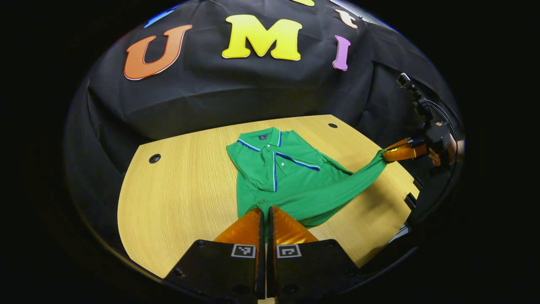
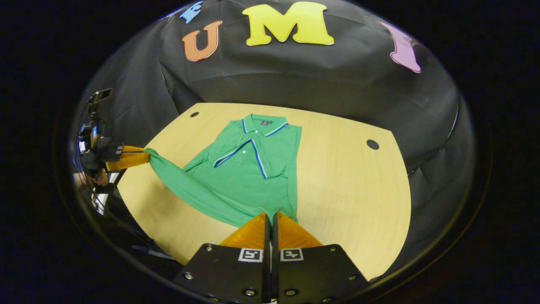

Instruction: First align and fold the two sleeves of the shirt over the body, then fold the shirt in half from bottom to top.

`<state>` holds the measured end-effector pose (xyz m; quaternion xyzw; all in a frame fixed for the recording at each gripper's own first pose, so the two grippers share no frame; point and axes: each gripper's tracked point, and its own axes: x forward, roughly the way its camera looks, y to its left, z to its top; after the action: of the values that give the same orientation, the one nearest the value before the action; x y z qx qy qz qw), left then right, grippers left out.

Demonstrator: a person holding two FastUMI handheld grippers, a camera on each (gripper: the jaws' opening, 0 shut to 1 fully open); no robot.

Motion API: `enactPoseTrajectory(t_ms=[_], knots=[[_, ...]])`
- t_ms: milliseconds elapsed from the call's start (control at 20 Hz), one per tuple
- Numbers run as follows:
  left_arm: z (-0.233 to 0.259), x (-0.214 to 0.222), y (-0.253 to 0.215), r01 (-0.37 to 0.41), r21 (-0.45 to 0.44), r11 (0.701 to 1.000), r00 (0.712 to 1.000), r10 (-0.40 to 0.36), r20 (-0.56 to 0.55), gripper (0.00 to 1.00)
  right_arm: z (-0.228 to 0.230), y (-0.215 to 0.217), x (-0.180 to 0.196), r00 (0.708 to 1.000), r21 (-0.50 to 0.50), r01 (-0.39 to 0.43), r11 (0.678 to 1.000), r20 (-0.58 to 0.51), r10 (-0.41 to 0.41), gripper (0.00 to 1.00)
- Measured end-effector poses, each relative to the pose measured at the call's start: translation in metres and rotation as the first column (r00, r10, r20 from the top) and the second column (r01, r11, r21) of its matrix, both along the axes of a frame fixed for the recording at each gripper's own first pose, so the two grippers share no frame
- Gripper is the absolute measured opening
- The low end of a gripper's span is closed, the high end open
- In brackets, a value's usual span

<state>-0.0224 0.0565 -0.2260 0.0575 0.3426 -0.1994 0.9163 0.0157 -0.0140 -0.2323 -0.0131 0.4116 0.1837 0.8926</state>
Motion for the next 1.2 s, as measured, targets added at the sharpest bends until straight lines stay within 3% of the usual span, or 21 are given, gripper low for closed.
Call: enactPoseTrajectory(t_ms=[300, 500, 1200], knots=[[0.02, 0.043, 0.003, 0.013, 0.015, 1.0, 0.999, -0.014, 0.051, 0.04, 0.02, 0.002, 0.039, 0.999, -0.002, 0.003, 1.0, 0.044, -0.003, 0.01], [0.033, 0.071, 0.003, -0.032, -0.044, 0.999, 0.997, 0.035, 0.068, 0.04, 0.029, 0.003, 0.063, 0.998, -0.015, 0.002, 1.0, 0.069, -0.001, 0.0], [0.03, 0.175, 0.016, -0.082, -0.066, 0.994, 0.988, 0.09, 0.126, 0.04, 0.033, 0.015, 0.177, 0.992, 0.019, 0.05, 0.999, 0.118, -0.052, 0.01]])
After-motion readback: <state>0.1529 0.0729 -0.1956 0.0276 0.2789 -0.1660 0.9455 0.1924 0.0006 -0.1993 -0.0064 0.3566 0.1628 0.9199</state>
